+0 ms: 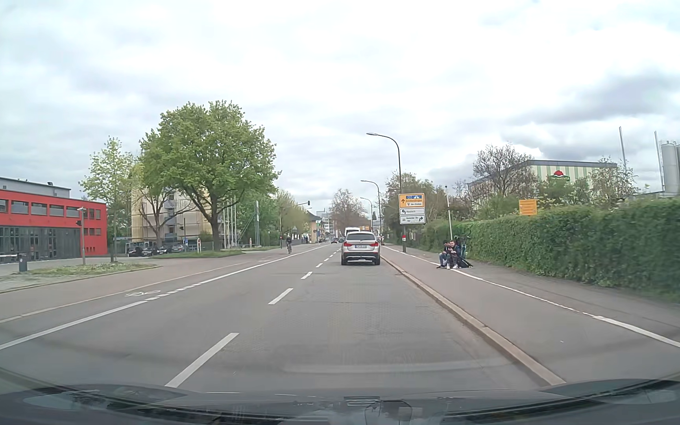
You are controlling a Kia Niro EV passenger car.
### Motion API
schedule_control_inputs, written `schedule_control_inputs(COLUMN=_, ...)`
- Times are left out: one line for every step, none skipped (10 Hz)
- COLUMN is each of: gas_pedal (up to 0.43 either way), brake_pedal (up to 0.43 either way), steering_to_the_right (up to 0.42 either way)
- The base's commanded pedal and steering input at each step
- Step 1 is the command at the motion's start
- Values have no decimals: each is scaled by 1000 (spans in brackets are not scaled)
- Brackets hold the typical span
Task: Follow the waypoints while adhering to traffic rules and regulations
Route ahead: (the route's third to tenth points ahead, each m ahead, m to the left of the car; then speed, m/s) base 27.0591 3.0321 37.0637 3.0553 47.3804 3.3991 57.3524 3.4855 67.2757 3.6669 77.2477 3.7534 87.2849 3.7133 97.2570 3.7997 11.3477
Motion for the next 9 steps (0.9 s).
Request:
schedule_control_inputs(gas_pedal=67, brake_pedal=0, steering_to_the_right=-3)
schedule_control_inputs(gas_pedal=67, brake_pedal=0, steering_to_the_right=-3)
schedule_control_inputs(gas_pedal=87, brake_pedal=0, steering_to_the_right=-3)
schedule_control_inputs(gas_pedal=87, brake_pedal=0, steering_to_the_right=-3)
schedule_control_inputs(gas_pedal=87, brake_pedal=0, steering_to_the_right=-2)
schedule_control_inputs(gas_pedal=87, brake_pedal=0, steering_to_the_right=-3)
schedule_control_inputs(gas_pedal=87, brake_pedal=0, steering_to_the_right=-3)
schedule_control_inputs(gas_pedal=87, brake_pedal=0, steering_to_the_right=-3)
schedule_control_inputs(gas_pedal=87, brake_pedal=0, steering_to_the_right=-2)
